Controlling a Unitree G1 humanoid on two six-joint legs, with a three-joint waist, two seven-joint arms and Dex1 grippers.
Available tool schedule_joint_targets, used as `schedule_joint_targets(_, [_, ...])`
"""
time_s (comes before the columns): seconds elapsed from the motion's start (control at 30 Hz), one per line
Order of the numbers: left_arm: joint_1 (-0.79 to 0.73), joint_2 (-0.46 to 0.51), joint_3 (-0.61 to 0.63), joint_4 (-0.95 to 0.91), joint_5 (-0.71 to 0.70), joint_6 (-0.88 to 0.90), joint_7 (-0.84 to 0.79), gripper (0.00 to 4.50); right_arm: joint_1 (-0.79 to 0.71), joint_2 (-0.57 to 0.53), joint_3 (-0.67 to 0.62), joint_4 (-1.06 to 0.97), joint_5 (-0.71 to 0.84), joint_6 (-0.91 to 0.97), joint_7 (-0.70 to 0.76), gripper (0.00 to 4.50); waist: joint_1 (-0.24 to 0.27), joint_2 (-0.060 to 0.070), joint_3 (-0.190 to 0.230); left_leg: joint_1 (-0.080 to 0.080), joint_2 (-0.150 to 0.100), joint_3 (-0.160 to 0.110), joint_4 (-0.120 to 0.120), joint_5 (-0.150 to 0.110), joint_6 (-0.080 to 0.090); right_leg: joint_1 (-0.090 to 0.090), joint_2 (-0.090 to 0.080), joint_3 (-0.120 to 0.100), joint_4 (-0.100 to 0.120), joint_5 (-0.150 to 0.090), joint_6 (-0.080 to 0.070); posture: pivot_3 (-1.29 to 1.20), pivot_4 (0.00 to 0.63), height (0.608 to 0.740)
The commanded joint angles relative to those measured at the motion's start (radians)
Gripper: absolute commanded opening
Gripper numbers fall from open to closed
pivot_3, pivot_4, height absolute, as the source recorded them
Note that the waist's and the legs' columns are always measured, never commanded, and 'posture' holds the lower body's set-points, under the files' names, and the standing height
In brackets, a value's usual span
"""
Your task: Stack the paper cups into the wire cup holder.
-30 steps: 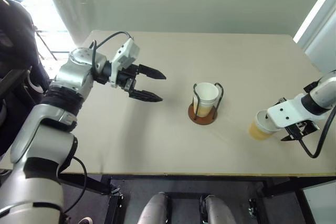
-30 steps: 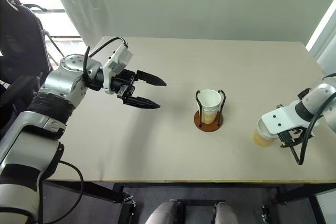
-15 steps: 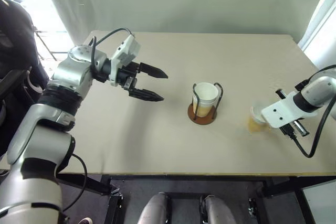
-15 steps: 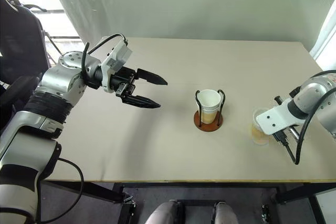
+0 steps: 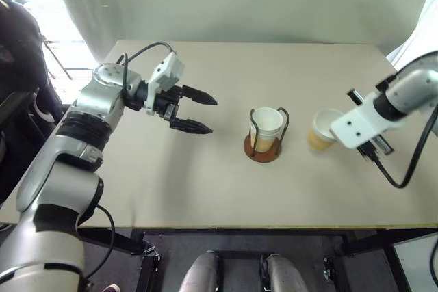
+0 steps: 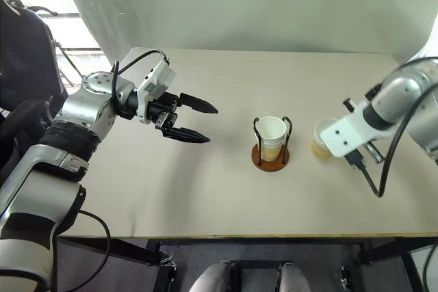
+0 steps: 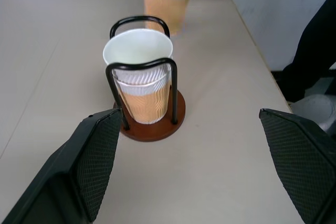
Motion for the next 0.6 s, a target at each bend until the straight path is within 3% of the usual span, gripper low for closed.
schedule_joint_targets(0.03, [-0.019, 0.004, 0.001, 0.019, -0.022, -0.052, -0.031, 4.50, -0.087, 0.019, 0.030, 0.003, 0.022, 0.017, 0.004, 0.01, 0.000, 0.000, 0.000, 0.000, 0.000, 0.000, 0.000, 0.000, 0.000, 0.000, 0.000, 0.000, 0.000, 0.000, 0.000, 0.00, 0.150, 0.740])
schedule_joint_targets(0.6, [-0.095, -0.017, 0.037, 0.036, -0.075, -0.008, -0.031, 4.50, -0.314, 0.109, 0.085, 0.184, -0.020, -0.092, 0.004, 0.01, 0.004, 0.000, 0.000, -0.003, 0.000, -0.001, -0.001, -0.002, -0.001, -0.003, 0.000, -0.001, -0.001, -0.002, -0.001, 0.00, 0.150, 0.740])
